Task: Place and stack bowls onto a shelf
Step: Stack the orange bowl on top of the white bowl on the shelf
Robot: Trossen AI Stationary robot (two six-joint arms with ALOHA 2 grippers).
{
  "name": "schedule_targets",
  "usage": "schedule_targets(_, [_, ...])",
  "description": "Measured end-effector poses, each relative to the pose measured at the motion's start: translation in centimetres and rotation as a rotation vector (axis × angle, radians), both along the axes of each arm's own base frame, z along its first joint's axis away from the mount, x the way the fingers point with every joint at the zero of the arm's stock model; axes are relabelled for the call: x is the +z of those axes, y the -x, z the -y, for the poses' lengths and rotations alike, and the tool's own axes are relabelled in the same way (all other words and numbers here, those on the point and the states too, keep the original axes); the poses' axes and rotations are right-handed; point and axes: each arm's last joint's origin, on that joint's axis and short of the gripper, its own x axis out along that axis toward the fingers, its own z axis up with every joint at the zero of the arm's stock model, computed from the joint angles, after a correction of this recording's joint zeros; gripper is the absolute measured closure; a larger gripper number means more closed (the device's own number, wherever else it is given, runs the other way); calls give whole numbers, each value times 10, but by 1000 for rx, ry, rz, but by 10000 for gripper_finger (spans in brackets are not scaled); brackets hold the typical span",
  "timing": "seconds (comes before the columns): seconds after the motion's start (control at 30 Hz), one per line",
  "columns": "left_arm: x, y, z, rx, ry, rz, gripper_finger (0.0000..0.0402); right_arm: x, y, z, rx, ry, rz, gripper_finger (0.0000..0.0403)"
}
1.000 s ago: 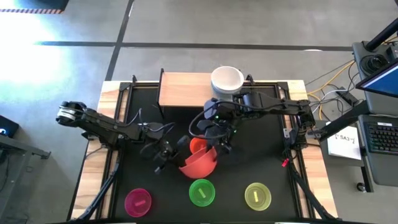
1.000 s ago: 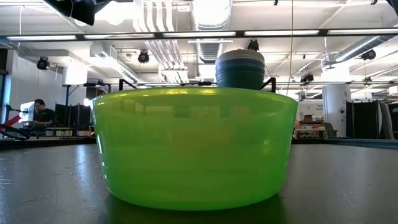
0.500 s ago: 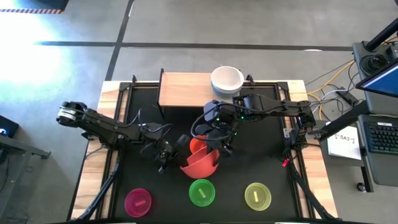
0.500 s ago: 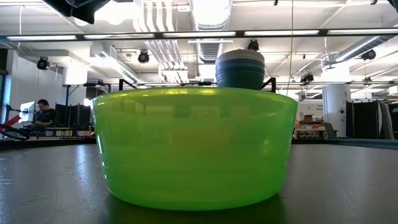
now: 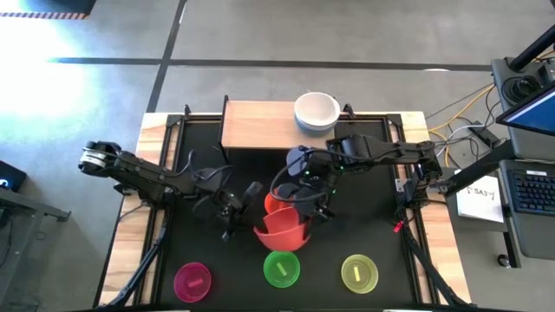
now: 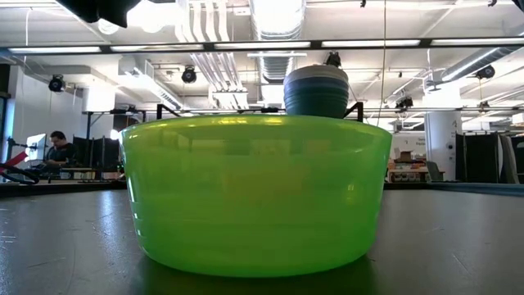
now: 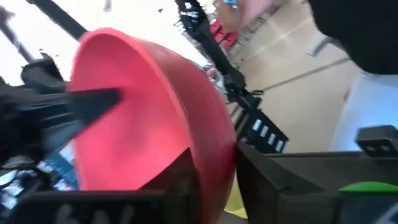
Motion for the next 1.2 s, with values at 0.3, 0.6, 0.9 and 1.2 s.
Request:
schedule_targets(0.3, [4,-2,-3,135,43,18,222,-1,1,1,-7,-35,-47,394])
schedule_targets(0.6, [5,-4,-9,358,55,38,167,-1,-1,12,-230,-31,-185,394])
schedule_targets(0.9, [2,-6,-16,605,36,17,127,-4,4,36,-468,-78,-403,394])
schedule_targets(1.2, [1,-7,-22,750,31,11,94,-2,7,55,-642,-160,-519,394])
